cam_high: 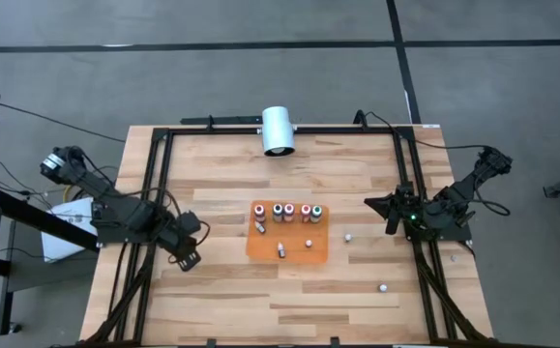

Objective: Pick & Place food coloring
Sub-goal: Put the small black food coloring into the orange bin

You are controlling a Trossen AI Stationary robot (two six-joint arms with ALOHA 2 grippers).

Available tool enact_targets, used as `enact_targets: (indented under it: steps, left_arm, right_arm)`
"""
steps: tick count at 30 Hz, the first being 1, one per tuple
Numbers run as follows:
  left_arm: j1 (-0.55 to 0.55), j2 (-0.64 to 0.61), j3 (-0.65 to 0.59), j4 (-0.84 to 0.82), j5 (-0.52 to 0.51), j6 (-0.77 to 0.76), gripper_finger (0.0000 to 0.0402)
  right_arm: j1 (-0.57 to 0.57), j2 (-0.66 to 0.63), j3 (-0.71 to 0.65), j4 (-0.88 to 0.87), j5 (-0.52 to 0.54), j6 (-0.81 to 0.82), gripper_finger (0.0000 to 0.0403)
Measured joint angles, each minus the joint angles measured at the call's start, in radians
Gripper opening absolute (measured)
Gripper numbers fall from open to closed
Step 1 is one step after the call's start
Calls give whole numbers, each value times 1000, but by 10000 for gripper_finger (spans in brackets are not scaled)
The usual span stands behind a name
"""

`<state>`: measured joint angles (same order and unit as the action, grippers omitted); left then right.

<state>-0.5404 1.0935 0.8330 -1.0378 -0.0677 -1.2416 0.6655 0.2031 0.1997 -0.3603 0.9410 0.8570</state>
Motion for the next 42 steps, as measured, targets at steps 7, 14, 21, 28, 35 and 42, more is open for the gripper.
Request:
enact_targets:
  steps: [7,14,21,28,35,42]
  left_arm:
    - [-82,-1,-38,3,-26,-129,146]
    - [-123,-1,-54,25,-19,-194,146]
    - [-140,-1,-98,98,-12,-204,146]
    - [-144,-1,-101,104,-24,-219,146]
    - [-144,-1,-101,106,-33,-214,146]
    - [-146,15,-101,106,-45,-202,146]
  right_arm:
    - [0,0,0,0,0,0,1]
    - [0,0,0,0,0,0,1]
    - [0,0,0,1,0,1,1]
    - [0,0,0,1,0,1,1]
    - [0,0,0,1,0,11,1]
    - [0,0,0,1,1,10,1]
